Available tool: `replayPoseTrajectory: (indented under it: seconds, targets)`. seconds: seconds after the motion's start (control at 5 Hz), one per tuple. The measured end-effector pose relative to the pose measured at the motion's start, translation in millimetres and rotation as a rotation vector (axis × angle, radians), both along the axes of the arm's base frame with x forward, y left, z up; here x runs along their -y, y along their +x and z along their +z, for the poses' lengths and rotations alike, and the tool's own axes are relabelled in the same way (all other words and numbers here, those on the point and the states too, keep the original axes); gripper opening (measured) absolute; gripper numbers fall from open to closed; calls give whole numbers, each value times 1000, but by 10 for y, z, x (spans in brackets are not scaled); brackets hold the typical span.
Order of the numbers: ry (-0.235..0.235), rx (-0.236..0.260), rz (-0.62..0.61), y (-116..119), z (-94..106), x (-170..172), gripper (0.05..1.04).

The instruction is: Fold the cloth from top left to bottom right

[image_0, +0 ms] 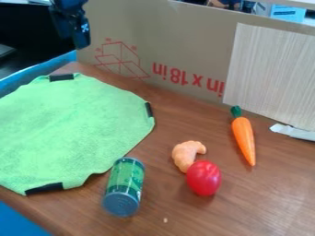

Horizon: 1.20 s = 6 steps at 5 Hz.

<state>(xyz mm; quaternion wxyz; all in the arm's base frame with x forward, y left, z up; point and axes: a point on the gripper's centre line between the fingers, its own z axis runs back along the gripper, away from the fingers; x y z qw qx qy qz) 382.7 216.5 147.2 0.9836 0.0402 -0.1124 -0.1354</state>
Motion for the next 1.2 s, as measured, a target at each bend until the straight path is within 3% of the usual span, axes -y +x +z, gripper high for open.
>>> replayPoseTrajectory:
  seconds: [0.6,1.0,1.2]
  targets:
    - [31,-21,46,166,-147,-473,1000]
    - [53,16,-66,124,-395,-644,1000]
    - [65,37,-84,154,-369,-660,1000]
